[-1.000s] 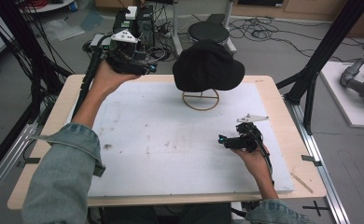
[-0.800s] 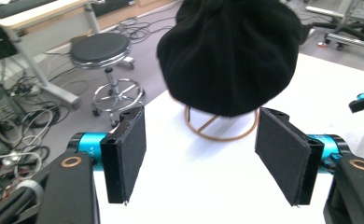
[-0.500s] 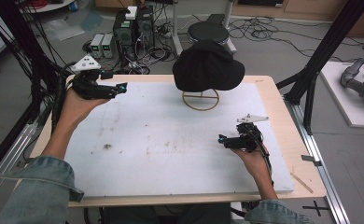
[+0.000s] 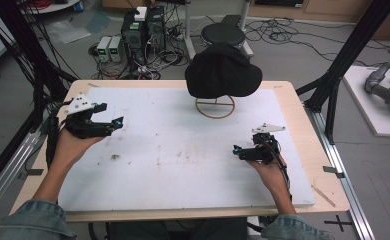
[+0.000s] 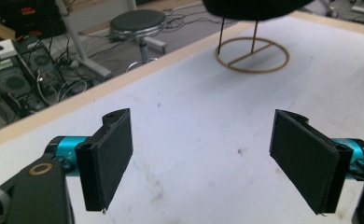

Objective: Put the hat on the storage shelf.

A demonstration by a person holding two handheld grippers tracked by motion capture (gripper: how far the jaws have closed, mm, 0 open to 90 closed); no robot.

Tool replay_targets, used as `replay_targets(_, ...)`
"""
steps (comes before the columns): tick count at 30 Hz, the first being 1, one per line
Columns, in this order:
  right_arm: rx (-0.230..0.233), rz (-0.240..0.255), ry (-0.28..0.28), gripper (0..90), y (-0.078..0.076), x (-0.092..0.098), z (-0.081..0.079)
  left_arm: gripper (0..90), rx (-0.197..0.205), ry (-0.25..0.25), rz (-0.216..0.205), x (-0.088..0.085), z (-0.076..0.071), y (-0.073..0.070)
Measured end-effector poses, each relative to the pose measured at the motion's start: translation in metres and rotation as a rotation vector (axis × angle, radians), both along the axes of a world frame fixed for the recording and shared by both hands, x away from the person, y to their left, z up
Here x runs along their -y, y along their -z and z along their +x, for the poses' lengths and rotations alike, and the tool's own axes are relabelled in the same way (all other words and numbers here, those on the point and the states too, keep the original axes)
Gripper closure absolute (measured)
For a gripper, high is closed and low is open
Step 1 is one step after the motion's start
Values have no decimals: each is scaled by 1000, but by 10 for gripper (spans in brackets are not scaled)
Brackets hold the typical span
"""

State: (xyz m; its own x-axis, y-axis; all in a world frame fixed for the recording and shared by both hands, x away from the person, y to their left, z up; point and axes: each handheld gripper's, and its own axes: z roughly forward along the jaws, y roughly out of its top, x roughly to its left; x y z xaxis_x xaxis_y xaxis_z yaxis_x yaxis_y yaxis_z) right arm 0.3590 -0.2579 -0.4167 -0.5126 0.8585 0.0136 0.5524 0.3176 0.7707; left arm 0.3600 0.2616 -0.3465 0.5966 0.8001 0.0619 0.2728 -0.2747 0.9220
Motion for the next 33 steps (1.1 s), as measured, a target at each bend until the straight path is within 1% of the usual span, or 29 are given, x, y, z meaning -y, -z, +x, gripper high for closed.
replay_targets(3,0,-4,5,123,0,-1,-1,217,-13,-21,-7,-5,-6,15)
replay_targets(7,0,-8,10,123,1,-2,-1,215,-15,-48,18,-9,-13,28)
replay_targets(11,4,-13,13,123,2,-3,-1,210,-24,-68,30,-11,-17,39)
replay_targets(14,-1,-14,16,123,4,-3,-1,206,-41,-67,32,-12,-18,48)
replay_targets(16,-3,-19,17,123,5,-3,-1,206,-50,-70,46,-13,-19,53)
replay_targets(19,-2,-19,15,123,6,-3,0,206,-53,-77,53,-13,-21,60)
replay_targets(20,-9,-20,20,123,7,-3,-1,206,-52,-80,57,-14,-21,62)
replay_targets(22,-7,-23,19,123,7,-3,0,206,-51,-85,56,-15,-22,64)
replay_targets(28,-14,-23,21,123,7,-4,-1,205,-41,-93,50,-15,-23,66)
replay_targets(33,-10,-29,15,123,8,-5,-1,202,-47,-89,52,-15,-23,68)
